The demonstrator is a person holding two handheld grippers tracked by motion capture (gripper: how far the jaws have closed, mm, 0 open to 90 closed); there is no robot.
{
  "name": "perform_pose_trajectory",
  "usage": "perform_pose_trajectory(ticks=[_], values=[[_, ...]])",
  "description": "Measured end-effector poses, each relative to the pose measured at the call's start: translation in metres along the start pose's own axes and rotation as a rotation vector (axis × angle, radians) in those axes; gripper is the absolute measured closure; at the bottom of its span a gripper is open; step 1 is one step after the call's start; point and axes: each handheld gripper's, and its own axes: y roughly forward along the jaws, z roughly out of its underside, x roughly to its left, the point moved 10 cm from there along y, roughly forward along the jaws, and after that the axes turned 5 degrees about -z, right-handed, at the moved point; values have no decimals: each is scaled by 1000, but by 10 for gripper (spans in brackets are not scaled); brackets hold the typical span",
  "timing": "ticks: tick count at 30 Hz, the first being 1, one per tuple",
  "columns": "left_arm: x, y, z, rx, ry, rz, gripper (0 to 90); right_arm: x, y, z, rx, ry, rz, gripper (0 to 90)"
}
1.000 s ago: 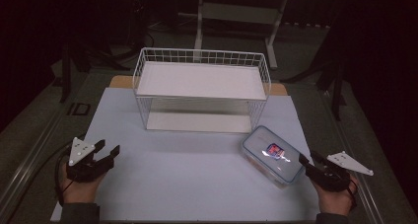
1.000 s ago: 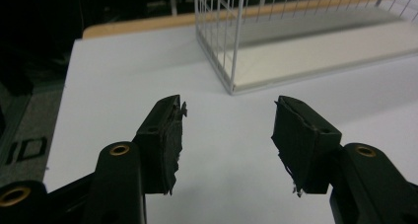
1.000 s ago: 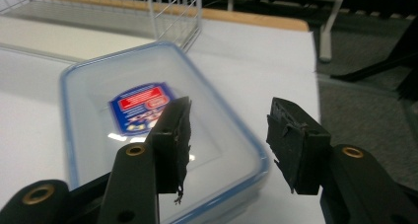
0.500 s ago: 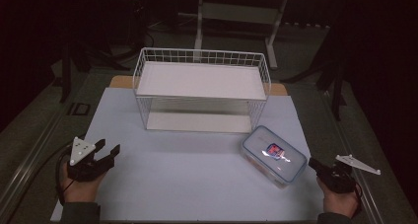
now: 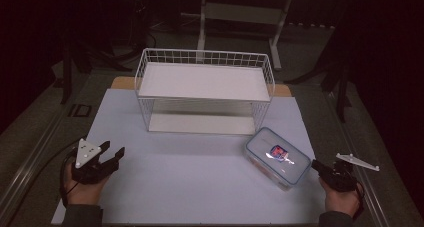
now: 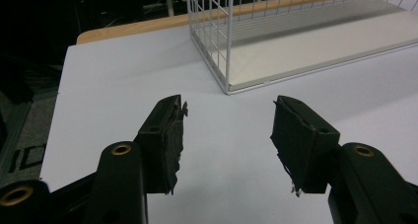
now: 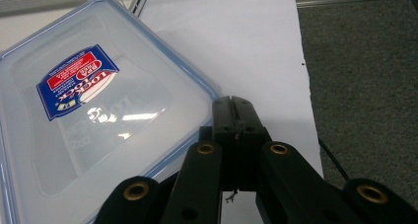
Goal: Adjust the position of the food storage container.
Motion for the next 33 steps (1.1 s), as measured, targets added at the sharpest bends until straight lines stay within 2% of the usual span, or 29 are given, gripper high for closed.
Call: perform_pose_trajectory(ticks=[5,6,9,15,17,18,19,21,24,25,26,28,30,31,33], values=[[0,1,1,6,2,1,453,5,3,0,1,4,-5,899],[-1,1,1,6,3,3,453,6,5,-1,4,2,6,900],[-2,2,1,7,9,5,453,11,9,-2,1,8,-16,899],[-3,2,1,8,10,7,453,44,29,-7,39,-88,-59,899],[-3,3,1,10,3,12,454,49,32,-8,44,-101,-62,899],[-4,3,1,9,-5,19,460,56,37,-10,44,-118,-74,898],[-5,3,1,8,-8,25,460,56,37,-10,44,-118,-74,898],[-13,4,-1,5,-16,56,500,61,40,-13,44,-119,-78,898],[-29,9,-5,4,9,95,513,64,42,-13,43,-117,-93,899],[-29,9,-5,4,9,95,519,66,43,-13,43,-119,-101,898],[-38,13,-9,2,24,113,522,69,44,-13,43,-122,-111,898],[-47,15,-11,5,43,132,533,74,47,-13,47,-134,-121,899],[-51,16,-11,7,51,140,538,77,49,-14,48,-141,-125,899],[-58,19,-12,9,62,155,544,87,55,-15,50,-153,-142,898],[-63,21,-13,11,64,172,563,95,59,-15,55,-170,-154,898]])
